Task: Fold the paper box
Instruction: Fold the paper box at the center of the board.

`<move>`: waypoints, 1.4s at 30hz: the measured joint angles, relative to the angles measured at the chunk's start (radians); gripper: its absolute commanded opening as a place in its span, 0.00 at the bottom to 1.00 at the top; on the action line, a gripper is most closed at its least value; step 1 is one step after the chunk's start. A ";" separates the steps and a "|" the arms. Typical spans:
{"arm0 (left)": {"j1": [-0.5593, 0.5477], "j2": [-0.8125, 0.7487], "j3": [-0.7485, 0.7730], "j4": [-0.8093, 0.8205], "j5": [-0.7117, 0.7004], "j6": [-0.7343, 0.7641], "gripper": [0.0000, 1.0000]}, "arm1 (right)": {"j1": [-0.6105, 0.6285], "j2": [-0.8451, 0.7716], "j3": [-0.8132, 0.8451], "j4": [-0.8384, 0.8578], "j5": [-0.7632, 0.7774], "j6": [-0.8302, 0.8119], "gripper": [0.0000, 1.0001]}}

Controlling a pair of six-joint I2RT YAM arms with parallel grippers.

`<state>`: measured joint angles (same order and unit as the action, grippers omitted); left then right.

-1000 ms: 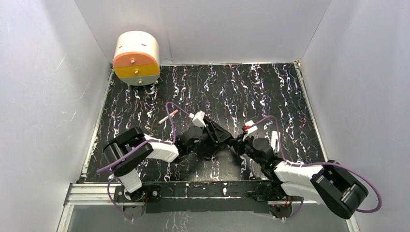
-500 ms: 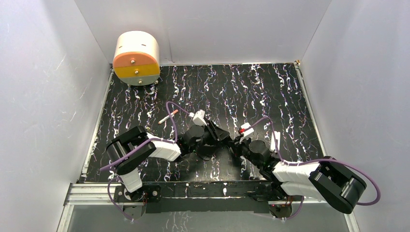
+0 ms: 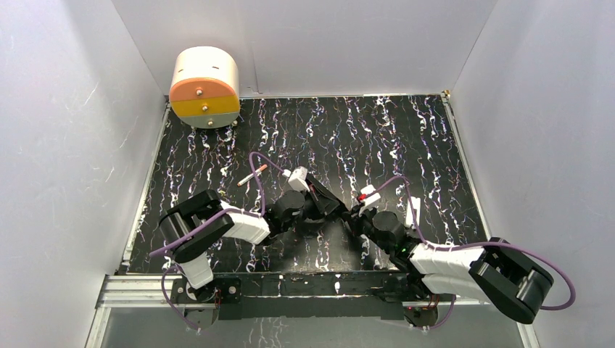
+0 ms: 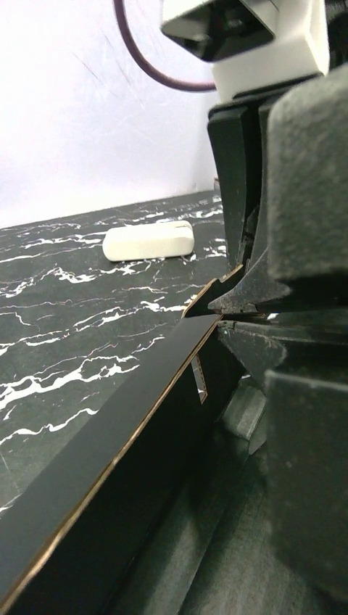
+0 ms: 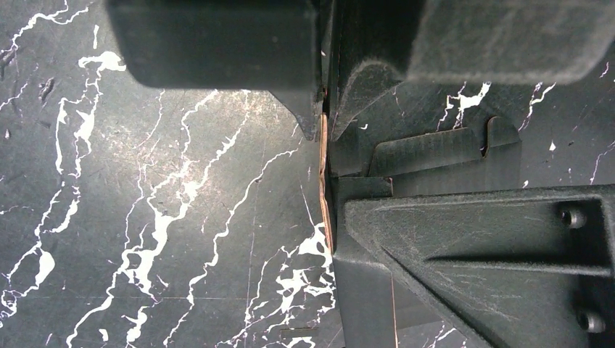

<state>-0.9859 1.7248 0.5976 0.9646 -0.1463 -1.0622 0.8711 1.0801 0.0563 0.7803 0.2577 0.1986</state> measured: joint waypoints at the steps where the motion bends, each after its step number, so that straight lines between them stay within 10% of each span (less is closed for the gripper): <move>1: 0.000 -0.002 -0.004 0.005 0.001 0.015 0.00 | 0.000 -0.006 0.000 -0.008 -0.003 0.000 0.09; 21: -0.069 0.031 -0.026 0.120 -0.077 0.804 0.00 | 0.001 -0.032 0.047 -0.134 -0.042 0.060 0.16; 31: -0.080 0.060 -0.037 0.195 -0.105 0.940 0.00 | 0.001 0.008 0.047 -0.038 -0.016 0.060 0.41; 42: -0.081 0.065 -0.040 0.209 -0.101 0.963 0.00 | 0.001 0.100 0.047 0.080 0.053 0.035 0.41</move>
<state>-1.0672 1.7901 0.5579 1.1732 -0.2478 -0.0994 0.8719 1.1801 0.1028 0.8600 0.3107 0.2340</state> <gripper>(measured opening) 0.018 0.433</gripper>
